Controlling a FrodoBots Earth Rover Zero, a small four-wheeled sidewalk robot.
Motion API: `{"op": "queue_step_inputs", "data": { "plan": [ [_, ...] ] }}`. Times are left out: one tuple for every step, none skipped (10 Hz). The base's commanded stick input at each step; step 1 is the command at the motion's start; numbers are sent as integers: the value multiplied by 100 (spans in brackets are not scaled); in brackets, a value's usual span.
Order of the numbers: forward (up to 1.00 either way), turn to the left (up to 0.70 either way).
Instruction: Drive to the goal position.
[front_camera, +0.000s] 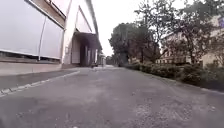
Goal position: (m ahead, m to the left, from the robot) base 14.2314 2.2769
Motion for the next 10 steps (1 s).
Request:
{"op": "queue_step_inputs", "data": {
  "plan": [
    [85,1],
    [85,1],
    [85,1],
    [85,1],
    [85,1],
    [85,1],
    [85,1],
    [85,1],
    [85,1],
    [85,1]
  ]
}}
